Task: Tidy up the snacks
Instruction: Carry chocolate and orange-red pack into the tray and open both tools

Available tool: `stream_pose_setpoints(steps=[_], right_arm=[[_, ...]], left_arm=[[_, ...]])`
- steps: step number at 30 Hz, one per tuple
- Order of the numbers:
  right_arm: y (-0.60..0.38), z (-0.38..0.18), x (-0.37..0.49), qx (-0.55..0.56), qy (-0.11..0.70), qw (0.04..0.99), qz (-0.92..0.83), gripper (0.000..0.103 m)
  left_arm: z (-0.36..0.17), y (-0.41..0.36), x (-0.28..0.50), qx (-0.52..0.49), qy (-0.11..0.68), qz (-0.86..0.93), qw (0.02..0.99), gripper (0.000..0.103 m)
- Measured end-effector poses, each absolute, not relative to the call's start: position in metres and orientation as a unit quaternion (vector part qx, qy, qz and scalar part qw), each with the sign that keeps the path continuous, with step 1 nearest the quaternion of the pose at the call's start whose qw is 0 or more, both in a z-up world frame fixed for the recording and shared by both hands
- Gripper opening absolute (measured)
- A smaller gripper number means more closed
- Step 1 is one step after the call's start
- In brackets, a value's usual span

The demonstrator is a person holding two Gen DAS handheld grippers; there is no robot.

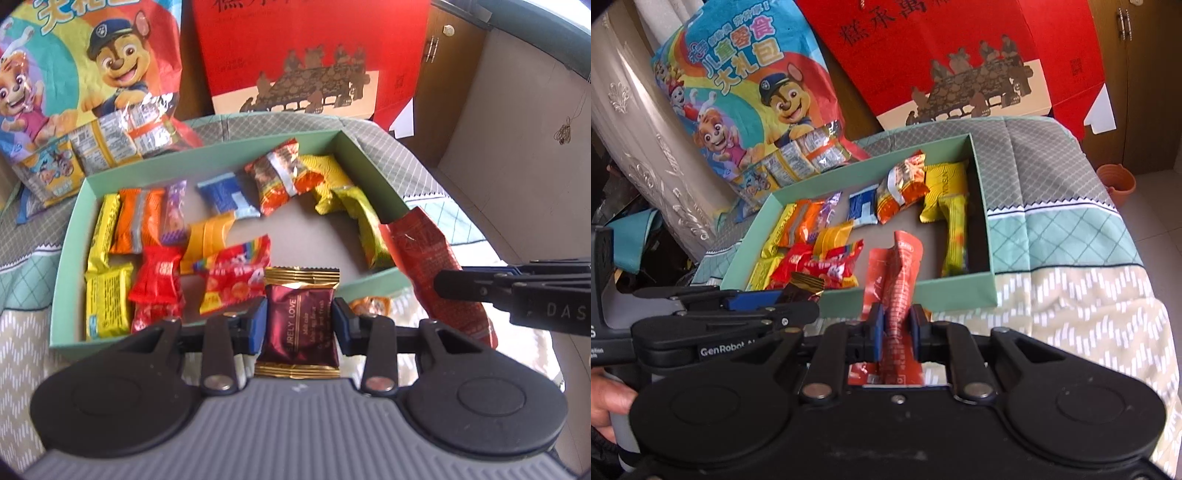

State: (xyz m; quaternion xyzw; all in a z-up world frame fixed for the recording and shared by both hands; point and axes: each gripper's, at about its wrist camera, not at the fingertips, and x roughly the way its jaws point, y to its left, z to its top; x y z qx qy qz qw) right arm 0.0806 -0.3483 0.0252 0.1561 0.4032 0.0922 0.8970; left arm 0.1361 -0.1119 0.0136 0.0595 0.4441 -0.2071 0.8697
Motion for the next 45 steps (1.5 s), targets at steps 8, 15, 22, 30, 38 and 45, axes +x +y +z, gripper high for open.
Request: stream_pose_setpoints(steps=[8,15,22,30,38,45], right_arm=[[-0.348,0.019,0.155,0.166,0.389,0.904,0.059,0.015],[-0.344,-0.003,0.192,0.163,0.404,0.898,0.059,0.015],[-0.346,-0.015,0.203,0.171,0.414,0.892,0.057,0.033],[-0.347,0.008,0.185,0.146,0.387,0.909,0.049,0.095],[-0.338,0.023,0.16,0.124,0.388,0.912,0.049,0.103],[-0.334,0.029,0.131,0.123,0.394,0.909,0.051,0.103]], left_arm=[[0.001,-0.135,0.197,0.035,0.449,-0.193,0.872,0.037],[-0.021,-0.142,0.215,0.037,0.469,-0.19,0.862,0.037],[-0.028,-0.146,0.217,0.051,0.472,-0.176,0.862,0.075],[-0.012,-0.139,0.205,0.056,0.457,-0.164,0.873,0.103],[-0.003,-0.129,0.186,0.057,0.454,-0.163,0.874,0.103],[0.007,-0.117,0.164,0.059,0.447,-0.167,0.877,0.103]])
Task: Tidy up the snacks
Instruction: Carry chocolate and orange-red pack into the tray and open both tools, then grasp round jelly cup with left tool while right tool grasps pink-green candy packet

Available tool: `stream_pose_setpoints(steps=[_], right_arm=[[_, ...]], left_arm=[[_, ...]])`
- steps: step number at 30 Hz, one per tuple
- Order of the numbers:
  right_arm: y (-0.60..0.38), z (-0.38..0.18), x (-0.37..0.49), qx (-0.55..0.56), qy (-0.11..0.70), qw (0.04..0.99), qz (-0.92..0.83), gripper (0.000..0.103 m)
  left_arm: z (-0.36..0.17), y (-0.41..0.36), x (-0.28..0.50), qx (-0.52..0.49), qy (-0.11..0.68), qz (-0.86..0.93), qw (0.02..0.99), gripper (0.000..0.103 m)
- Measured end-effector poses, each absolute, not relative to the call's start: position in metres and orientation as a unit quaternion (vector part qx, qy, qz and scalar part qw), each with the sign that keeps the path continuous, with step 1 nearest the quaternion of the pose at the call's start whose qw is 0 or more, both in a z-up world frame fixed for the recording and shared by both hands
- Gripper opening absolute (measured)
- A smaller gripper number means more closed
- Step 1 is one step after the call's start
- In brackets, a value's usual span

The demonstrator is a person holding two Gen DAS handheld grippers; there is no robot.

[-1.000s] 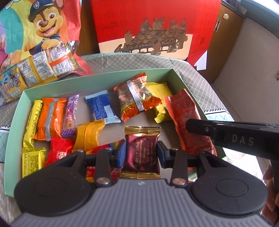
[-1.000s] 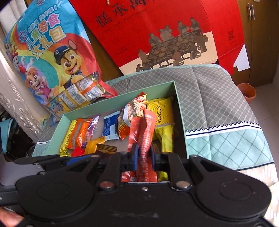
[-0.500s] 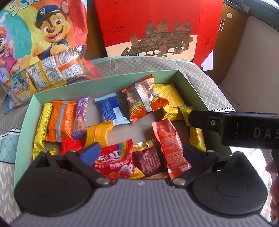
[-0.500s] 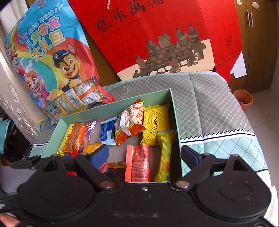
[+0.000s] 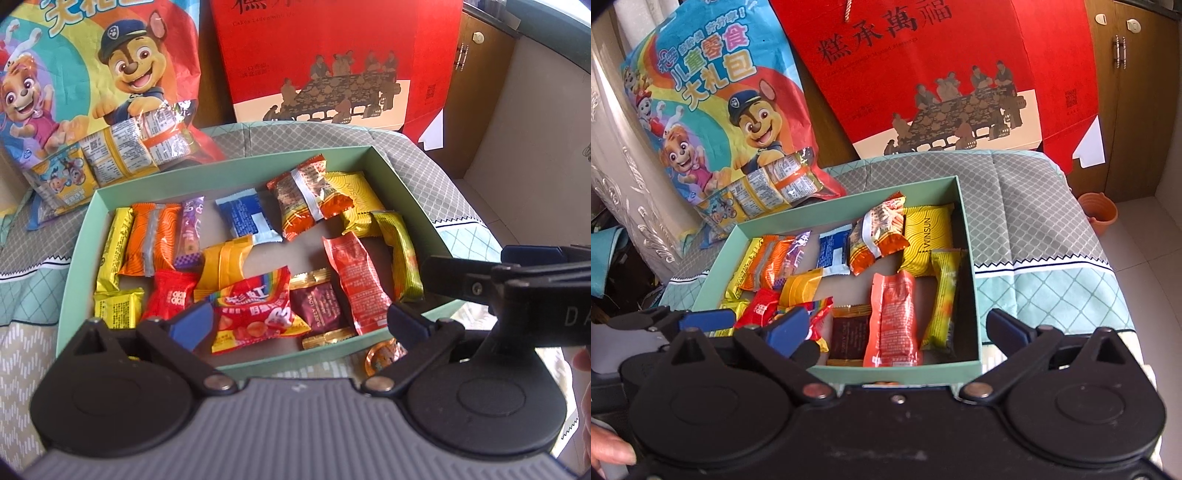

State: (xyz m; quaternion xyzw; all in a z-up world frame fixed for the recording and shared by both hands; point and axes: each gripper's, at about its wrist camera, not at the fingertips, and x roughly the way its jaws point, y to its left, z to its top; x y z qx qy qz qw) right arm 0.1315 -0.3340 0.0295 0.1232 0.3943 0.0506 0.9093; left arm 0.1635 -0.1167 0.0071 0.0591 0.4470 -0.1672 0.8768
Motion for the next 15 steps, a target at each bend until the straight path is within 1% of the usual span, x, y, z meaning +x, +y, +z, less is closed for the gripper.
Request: stream_pose_setpoints(steps=[9,15], right_arm=[[-0.33,0.029,0.094,0.127,0.407,0.903,0.054,0.103],[-0.322,0.006,0.075,0.14,0.446,0.881,0.073,0.103]], left_arm=[[-0.001,-0.083,0.131,0.066,0.456,-0.153,0.874,0.103],[-0.022,-0.055,0.111,0.057,0.481,-0.134,0.864,0.103]])
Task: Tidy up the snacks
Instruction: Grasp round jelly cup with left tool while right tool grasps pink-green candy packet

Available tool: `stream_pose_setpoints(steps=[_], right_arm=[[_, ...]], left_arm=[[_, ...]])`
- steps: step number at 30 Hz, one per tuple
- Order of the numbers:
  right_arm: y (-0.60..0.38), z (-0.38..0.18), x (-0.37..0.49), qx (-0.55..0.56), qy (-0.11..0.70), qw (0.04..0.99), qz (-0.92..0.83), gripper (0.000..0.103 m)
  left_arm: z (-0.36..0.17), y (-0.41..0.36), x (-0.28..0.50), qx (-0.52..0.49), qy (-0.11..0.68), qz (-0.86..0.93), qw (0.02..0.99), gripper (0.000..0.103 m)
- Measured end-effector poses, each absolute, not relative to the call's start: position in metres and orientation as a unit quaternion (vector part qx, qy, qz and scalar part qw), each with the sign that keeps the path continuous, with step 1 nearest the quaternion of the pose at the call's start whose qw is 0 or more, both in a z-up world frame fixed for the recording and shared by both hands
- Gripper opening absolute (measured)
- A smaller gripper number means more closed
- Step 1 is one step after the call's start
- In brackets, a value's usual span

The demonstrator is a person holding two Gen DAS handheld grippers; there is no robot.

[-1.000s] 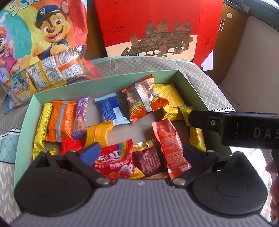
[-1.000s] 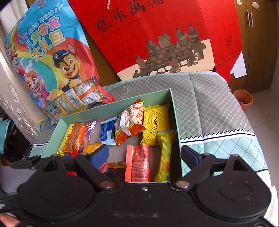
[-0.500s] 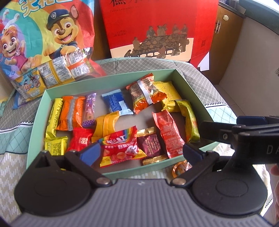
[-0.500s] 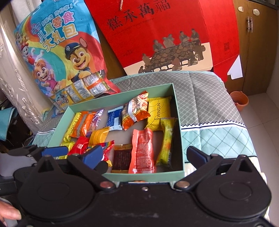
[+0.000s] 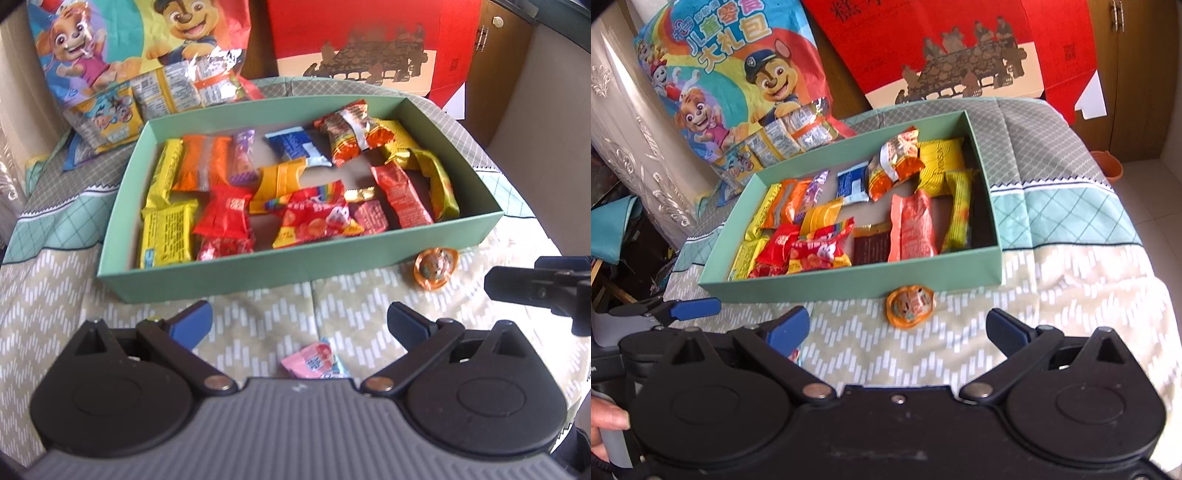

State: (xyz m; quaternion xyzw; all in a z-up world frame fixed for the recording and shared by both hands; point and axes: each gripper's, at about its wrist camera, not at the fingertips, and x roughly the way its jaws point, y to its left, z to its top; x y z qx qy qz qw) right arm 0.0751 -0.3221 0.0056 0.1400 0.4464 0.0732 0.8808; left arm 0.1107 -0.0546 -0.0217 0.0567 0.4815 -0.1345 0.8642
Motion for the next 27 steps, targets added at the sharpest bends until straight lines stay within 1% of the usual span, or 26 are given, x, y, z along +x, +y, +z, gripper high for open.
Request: stream_pose_setpoints(steps=[5,7,9,12,14,16,18,19,21,22,24,25,27], right_arm=[[-0.311,-0.018,0.06,0.152,0.482,0.858,0.091,0.103],[-0.306,-0.027,0.056,0.155,0.495,0.85,0.096,0.1],[-0.303,-0.034,0.053,0.158,0.505,0.843,0.096,0.089],[-0.302,-0.042,0.048,0.166,0.514,0.836,0.096,0.077],[-0.301,-0.046,0.045,0.164,0.517,0.835,0.091,0.073],[-0.3,-0.049,0.043,0.16,0.52,0.834,0.089,0.066],[-0.297,-0.05,0.042,0.152,0.521,0.835,0.088,0.054],[-0.295,-0.05,0.041,0.141,0.519,0.839,0.088,0.05],[-0.29,-0.052,0.041,0.126,0.519,0.84,0.095,0.034],[-0.289,-0.052,0.041,0.122,0.519,0.841,0.095,0.033],[-0.284,-0.051,0.039,0.103,0.515,0.846,0.096,0.03],[-0.281,-0.051,0.04,0.093,0.513,0.848,0.096,0.029],[-0.276,-0.052,0.039,0.082,0.51,0.851,0.095,0.029]], left_arm=[[-0.038,-0.039,0.096,0.05,0.503,-0.127,0.853,0.103],[-0.043,-0.035,0.091,0.044,0.511,-0.127,0.849,0.103],[-0.048,-0.032,0.086,0.042,0.514,-0.125,0.847,0.103],[-0.054,-0.027,0.08,0.034,0.522,-0.122,0.844,0.103],[-0.058,-0.025,0.078,0.026,0.527,-0.12,0.841,0.102],[-0.061,-0.022,0.078,0.023,0.529,-0.115,0.841,0.1],[-0.061,-0.022,0.076,0.026,0.523,-0.114,0.844,0.096],[-0.061,-0.022,0.075,0.031,0.519,-0.114,0.847,0.093],[-0.061,-0.023,0.07,0.045,0.51,-0.113,0.851,0.087],[-0.061,-0.022,0.067,0.05,0.505,-0.114,0.854,0.082],[-0.061,-0.019,0.063,0.053,0.501,-0.119,0.856,0.052],[-0.064,-0.017,0.063,0.049,0.51,-0.121,0.85,0.043],[-0.067,-0.011,0.061,0.04,0.51,-0.118,0.851,0.043]])
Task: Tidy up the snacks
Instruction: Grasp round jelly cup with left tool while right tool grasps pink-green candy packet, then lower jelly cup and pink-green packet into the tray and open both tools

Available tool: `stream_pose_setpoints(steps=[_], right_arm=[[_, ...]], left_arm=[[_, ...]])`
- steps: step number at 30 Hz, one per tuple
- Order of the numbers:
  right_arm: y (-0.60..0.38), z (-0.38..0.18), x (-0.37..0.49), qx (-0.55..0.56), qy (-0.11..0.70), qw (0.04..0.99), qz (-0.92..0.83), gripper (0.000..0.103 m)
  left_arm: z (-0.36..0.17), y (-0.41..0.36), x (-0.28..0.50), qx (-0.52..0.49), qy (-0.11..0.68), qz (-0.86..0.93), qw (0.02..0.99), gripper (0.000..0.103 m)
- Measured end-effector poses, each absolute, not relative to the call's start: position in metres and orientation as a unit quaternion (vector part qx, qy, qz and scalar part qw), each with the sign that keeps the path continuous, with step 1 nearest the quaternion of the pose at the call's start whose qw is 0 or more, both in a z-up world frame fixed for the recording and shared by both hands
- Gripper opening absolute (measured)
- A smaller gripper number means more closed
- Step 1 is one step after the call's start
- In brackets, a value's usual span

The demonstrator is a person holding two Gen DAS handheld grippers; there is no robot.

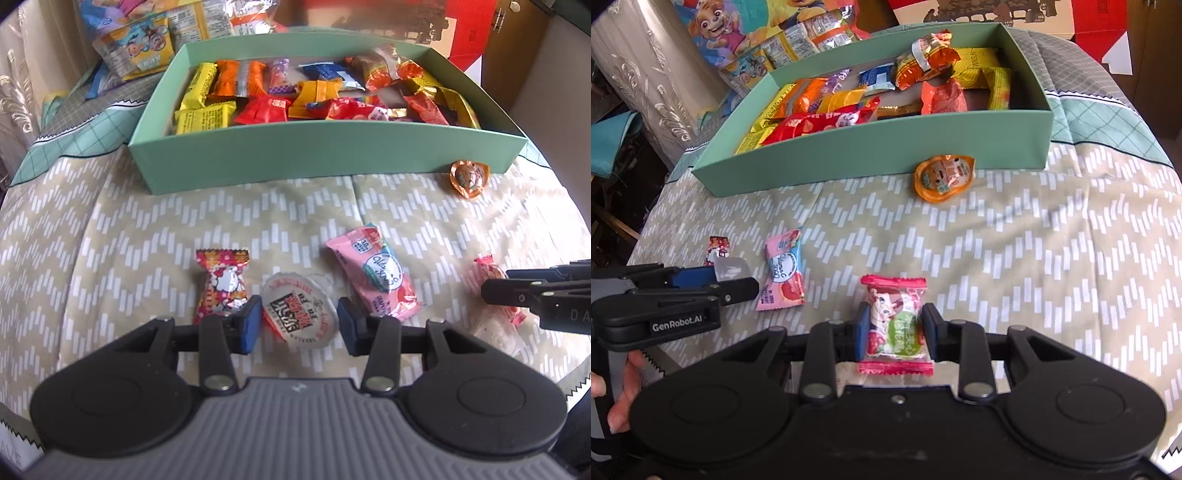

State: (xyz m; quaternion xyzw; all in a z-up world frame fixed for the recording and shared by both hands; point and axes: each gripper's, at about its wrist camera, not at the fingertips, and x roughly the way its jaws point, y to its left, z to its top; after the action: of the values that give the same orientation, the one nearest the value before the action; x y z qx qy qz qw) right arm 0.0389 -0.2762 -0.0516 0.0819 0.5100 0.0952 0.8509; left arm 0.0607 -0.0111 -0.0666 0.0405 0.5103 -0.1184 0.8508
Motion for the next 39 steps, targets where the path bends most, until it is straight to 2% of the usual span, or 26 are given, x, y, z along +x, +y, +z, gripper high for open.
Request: stream_pose_setpoints(steps=[13,22,32,39], right_arm=[[-0.283,-0.041,0.04,0.082,0.496,0.859,0.098,0.028],[-0.286,-0.015,0.047,0.1,0.472,0.868,0.119,0.028],[-0.297,0.021,0.096,0.125,0.431,0.886,0.115,0.028],[-0.292,0.018,0.155,0.14,0.432,0.885,0.102,0.028]], left_arm=[[-0.06,-0.005,0.061,0.029,0.513,-0.118,0.85,0.042],[-0.029,-0.01,0.07,0.024,0.491,-0.138,0.86,0.042],[0.003,-0.021,0.128,0.017,0.457,-0.141,0.878,0.042],[-0.007,-0.029,0.186,-0.006,0.474,-0.13,0.871,0.042]])
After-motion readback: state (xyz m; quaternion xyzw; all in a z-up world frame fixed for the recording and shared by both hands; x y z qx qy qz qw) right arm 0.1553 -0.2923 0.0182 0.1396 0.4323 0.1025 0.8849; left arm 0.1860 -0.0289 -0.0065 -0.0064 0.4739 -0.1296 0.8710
